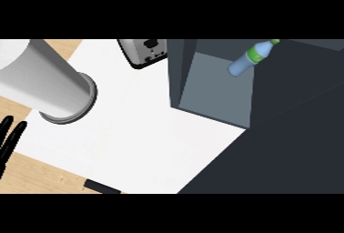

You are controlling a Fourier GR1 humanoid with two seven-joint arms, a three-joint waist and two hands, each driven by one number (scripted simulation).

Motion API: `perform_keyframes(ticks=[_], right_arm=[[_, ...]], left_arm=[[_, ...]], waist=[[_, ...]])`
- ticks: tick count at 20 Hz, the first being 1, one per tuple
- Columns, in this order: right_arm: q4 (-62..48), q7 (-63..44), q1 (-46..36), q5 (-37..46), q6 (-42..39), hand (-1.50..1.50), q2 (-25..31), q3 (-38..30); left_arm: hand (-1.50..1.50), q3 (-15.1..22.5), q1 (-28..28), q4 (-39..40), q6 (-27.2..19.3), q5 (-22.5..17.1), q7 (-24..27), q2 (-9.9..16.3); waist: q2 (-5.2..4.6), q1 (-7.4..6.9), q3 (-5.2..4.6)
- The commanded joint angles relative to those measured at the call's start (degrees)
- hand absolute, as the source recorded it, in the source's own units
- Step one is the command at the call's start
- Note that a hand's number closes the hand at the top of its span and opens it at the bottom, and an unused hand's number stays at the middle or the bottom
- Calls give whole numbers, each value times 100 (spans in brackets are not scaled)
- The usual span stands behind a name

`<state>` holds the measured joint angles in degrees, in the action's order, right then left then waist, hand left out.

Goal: Pick up the bottled water, place it into the cabinet and close the cabinet

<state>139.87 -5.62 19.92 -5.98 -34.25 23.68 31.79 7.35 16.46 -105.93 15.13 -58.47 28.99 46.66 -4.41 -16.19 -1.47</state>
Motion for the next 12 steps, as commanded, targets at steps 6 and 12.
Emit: perform_keyframes(ticks=[6,12], right_arm=[[-783,-1139,-1215,129,445,150,-454,-208],[-1619,-1692,-2125,-49,686,150,-931,-406]], left_arm=[[-150,37,-36,105,72,-16,-14,-46],[-150,-42,-109,104,96,-104,-94,35]], waist=[[36,6,4],[77,48,42]])
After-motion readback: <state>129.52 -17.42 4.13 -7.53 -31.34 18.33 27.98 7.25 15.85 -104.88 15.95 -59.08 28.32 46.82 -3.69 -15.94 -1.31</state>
